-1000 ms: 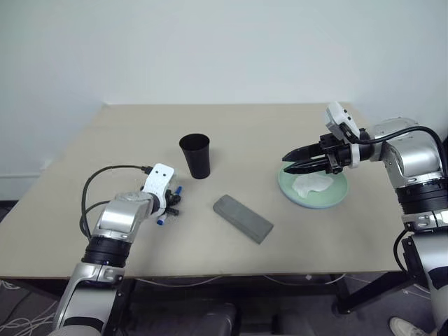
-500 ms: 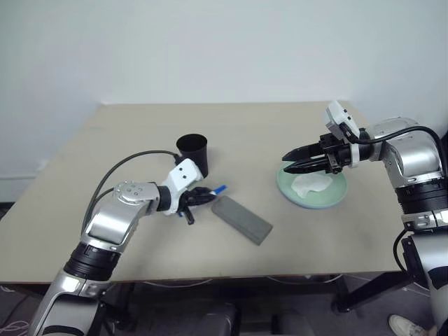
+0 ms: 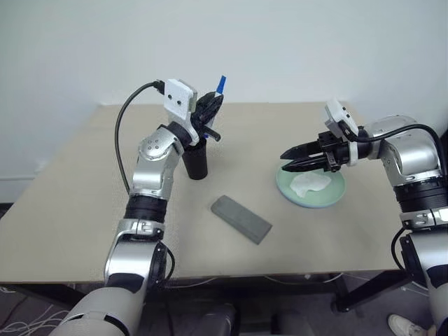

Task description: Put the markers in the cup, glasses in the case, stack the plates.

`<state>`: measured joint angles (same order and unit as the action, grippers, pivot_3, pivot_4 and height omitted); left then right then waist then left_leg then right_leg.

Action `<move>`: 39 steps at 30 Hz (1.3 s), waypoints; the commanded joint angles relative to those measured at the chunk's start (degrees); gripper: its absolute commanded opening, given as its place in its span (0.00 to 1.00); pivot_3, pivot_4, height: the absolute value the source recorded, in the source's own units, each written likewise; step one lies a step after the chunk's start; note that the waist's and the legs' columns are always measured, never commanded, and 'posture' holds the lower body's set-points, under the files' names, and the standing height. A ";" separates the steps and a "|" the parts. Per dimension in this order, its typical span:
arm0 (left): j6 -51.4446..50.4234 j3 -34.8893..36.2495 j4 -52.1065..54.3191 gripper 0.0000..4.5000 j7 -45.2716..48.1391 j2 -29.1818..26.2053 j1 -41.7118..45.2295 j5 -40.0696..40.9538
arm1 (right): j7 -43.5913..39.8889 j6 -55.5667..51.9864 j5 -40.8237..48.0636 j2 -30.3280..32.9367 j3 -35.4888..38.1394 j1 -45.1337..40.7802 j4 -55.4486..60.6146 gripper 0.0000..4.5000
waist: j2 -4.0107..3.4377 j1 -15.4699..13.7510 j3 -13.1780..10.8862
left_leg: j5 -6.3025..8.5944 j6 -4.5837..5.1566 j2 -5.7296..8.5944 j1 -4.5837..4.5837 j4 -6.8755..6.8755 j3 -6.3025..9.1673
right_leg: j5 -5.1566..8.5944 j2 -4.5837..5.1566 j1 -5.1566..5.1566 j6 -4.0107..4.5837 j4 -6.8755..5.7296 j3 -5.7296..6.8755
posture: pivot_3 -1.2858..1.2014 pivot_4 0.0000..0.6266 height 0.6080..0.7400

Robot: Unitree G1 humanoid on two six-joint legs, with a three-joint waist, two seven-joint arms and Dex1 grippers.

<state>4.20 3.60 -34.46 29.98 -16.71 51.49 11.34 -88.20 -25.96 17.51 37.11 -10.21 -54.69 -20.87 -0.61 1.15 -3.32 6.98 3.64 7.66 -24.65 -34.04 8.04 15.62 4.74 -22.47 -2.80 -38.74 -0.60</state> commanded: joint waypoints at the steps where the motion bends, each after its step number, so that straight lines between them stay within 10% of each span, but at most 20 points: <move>1: 9.45 1.61 -7.12 0.03 -3.50 -0.05 3.93 -2.56 | 0.54 0.31 0.65 0.31 1.61 -1.58 1.16 0.34 | 0.01 -0.04 0.00 | 0.00 0.00 0.03 -0.01 0.00 0.02 | 0.02 0.00 -0.01 -0.03 0.01 0.00 | 0.52 0.00 0.98; 39: 26.04 2.42 -30.49 0.03 -10.43 -1.34 5.25 -8.80 | 1.40 -0.97 1.71 0.43 1.97 -1.27 2.52 0.34 | 0.09 -0.05 0.01 | 0.01 0.04 0.39 -0.05 -0.16 0.35 | 0.07 0.10 0.05 -0.18 -0.06 0.12 | 0.52 0.00 0.98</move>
<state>28.84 5.55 -65.79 19.91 -17.91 54.97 2.78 -87.11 -26.97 18.08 37.12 -10.13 -54.69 -20.29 -0.53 1.10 -3.31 6.99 3.67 8.05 -24.69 -34.19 8.39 15.69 4.85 -22.41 -2.97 -38.80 -0.49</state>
